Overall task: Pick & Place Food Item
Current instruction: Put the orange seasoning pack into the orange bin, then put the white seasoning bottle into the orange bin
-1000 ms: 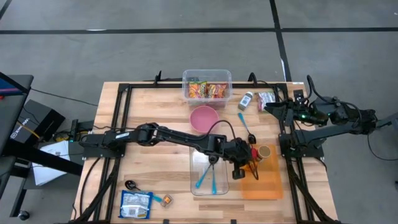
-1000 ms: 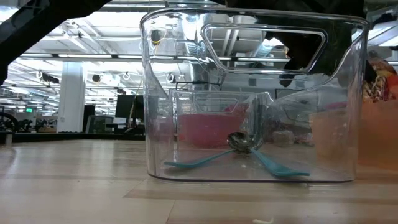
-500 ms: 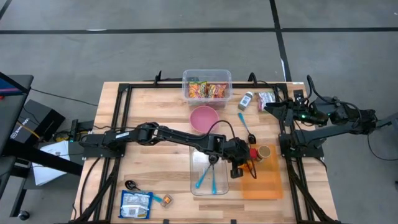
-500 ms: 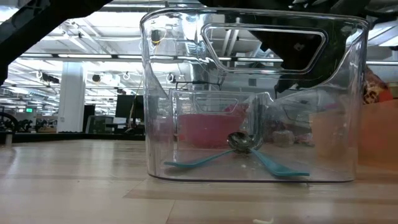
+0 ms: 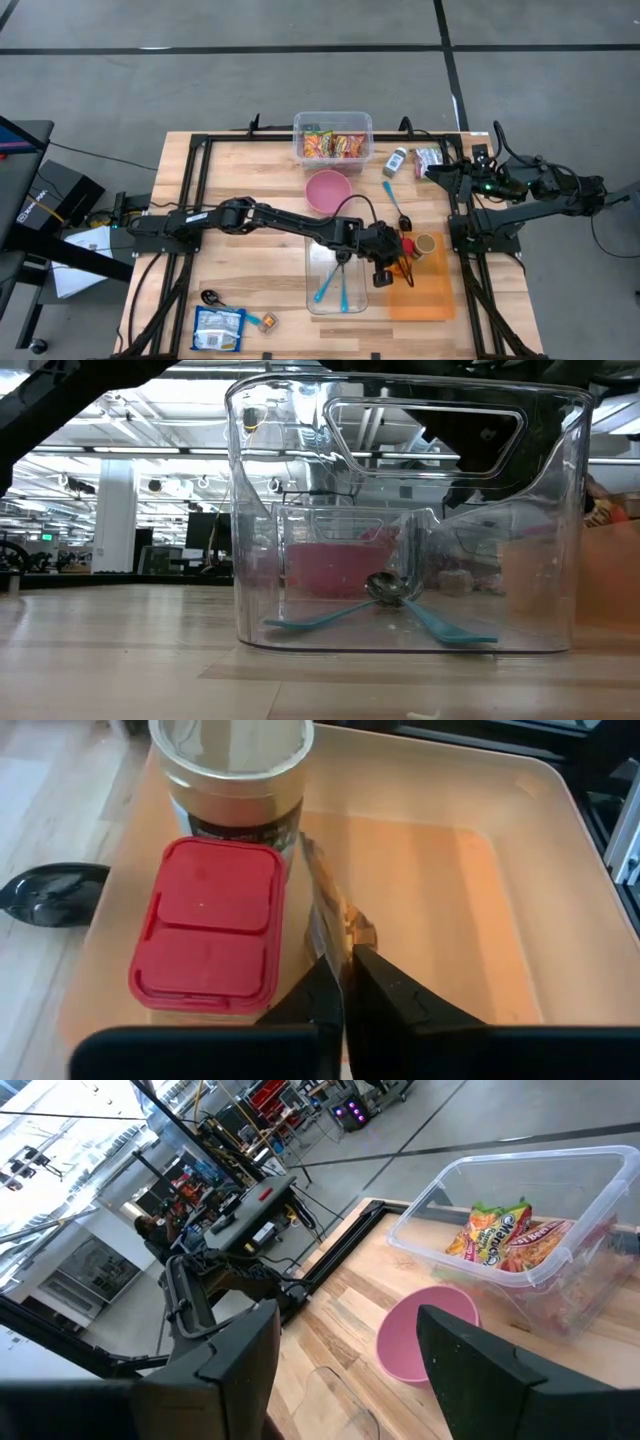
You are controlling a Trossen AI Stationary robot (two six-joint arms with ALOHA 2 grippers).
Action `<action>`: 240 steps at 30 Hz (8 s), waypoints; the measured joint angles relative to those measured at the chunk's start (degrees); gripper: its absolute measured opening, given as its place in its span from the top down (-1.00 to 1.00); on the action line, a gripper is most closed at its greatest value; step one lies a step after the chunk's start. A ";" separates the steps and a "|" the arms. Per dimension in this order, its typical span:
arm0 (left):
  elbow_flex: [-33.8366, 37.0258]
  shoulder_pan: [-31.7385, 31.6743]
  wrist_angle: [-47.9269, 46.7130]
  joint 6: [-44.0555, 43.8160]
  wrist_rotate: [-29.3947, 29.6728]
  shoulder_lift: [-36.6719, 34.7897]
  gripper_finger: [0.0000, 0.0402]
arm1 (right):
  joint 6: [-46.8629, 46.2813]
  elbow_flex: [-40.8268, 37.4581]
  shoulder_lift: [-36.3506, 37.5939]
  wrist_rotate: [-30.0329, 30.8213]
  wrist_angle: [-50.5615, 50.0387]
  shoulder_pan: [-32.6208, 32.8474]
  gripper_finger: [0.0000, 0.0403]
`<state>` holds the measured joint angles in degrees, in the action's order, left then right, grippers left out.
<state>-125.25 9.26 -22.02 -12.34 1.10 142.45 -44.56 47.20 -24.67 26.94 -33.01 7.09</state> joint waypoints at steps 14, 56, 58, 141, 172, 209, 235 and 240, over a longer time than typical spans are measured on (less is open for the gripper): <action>0.00 -0.03 1.09 0.00 1.41 0.02 0.34 | 0.15 0.00 0.00 -0.10 0.00 0.00 -0.13; 0.03 -0.62 -27.25 10.63 1.11 -27.52 0.16 | 3.46 0.01 0.13 -2.14 -0.38 0.02 -0.13; 0.59 -0.62 -30.70 10.64 2.14 -29.87 0.15 | 4.98 0.01 0.13 -4.23 0.19 0.02 -0.13; 71.69 -0.55 28.98 2.84 17.62 -83.69 0.17 | -21.31 23.71 -64.32 -19.19 -26.25 -56.04 -0.58; 71.67 -0.33 28.85 1.37 17.18 -83.43 0.21 | -39.76 2.96 -64.26 -29.47 2.47 -51.04 -0.58; 71.67 -0.20 28.27 -1.13 17.39 -83.45 0.21 | -22.24 0.42 -66.49 -26.73 -0.05 -52.23 -0.44; 71.67 -0.20 28.31 -3.37 17.16 -83.45 0.21 | -11.94 0.44 -66.50 -23.46 2.25 -54.68 -0.38; 71.67 -0.20 28.31 -3.39 17.18 -83.45 0.21 | -11.60 0.44 -66.50 -23.47 3.25 -57.15 -0.38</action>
<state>-53.58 9.06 6.28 -15.73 18.28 59.00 -56.15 47.64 -91.17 3.47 -29.77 -50.06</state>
